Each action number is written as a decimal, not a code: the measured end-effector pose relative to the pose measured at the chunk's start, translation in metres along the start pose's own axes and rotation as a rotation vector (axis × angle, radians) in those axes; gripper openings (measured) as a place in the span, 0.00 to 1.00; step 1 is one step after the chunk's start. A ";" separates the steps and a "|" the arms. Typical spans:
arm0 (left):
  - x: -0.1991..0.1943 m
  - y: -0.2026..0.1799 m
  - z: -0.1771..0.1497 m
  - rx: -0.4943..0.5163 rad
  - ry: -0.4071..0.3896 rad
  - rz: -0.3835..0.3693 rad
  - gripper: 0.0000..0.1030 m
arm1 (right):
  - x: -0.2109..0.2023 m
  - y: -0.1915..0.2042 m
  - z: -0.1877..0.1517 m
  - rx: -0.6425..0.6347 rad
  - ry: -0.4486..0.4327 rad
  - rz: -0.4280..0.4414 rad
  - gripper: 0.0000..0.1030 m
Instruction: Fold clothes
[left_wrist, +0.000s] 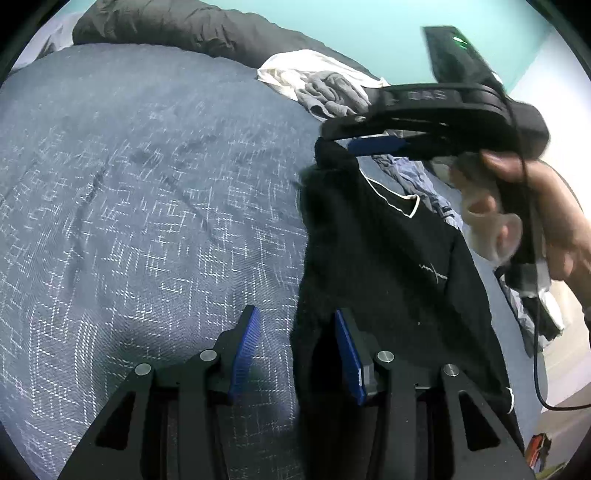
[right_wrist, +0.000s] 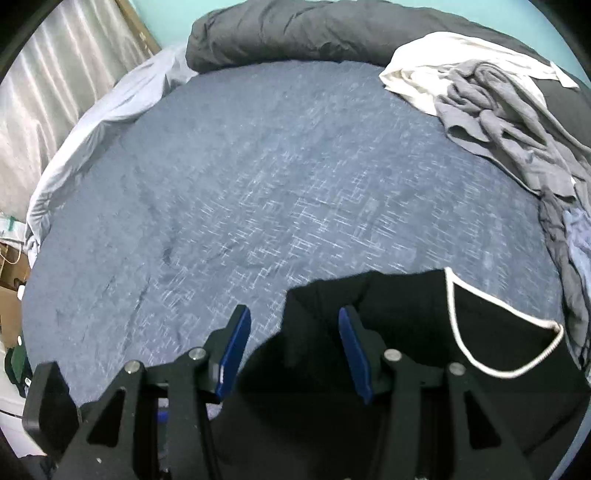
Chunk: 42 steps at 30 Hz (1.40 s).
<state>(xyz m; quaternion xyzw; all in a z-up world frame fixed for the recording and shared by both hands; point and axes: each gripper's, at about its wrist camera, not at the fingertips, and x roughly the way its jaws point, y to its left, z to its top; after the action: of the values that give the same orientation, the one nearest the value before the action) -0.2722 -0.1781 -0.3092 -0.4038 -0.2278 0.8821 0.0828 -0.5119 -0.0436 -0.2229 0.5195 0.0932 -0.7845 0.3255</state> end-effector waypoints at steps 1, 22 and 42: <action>0.000 0.000 0.000 -0.001 0.000 0.000 0.44 | 0.006 0.001 0.002 -0.007 0.014 -0.015 0.40; 0.004 0.002 -0.003 -0.007 0.008 -0.003 0.44 | 0.034 -0.036 0.019 0.176 -0.069 0.040 0.04; 0.003 0.004 -0.004 -0.007 0.010 -0.006 0.44 | 0.022 -0.039 0.011 0.138 -0.136 0.049 0.04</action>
<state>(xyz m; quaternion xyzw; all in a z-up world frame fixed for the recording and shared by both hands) -0.2714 -0.1791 -0.3153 -0.4081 -0.2317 0.8790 0.0849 -0.5495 -0.0277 -0.2451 0.4886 0.0037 -0.8142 0.3136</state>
